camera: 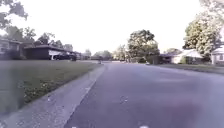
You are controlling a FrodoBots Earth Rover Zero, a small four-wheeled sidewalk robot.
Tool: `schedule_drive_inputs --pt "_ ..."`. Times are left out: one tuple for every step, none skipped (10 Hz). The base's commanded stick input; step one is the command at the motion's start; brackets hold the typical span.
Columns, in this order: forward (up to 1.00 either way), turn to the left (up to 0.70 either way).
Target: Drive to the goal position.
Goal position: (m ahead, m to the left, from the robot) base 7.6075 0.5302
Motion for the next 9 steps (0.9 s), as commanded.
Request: schedule_drive_inputs --pt "1.0 0.0" --pt "1.0 0.0" --pt "1.0 0.0" --pt "1.0 0.0" --pt "1.0 0.0" --pt "1.0 0.0" --pt "1.0 0.0" --pt "1.0 0.0" --pt "1.0 0.0"
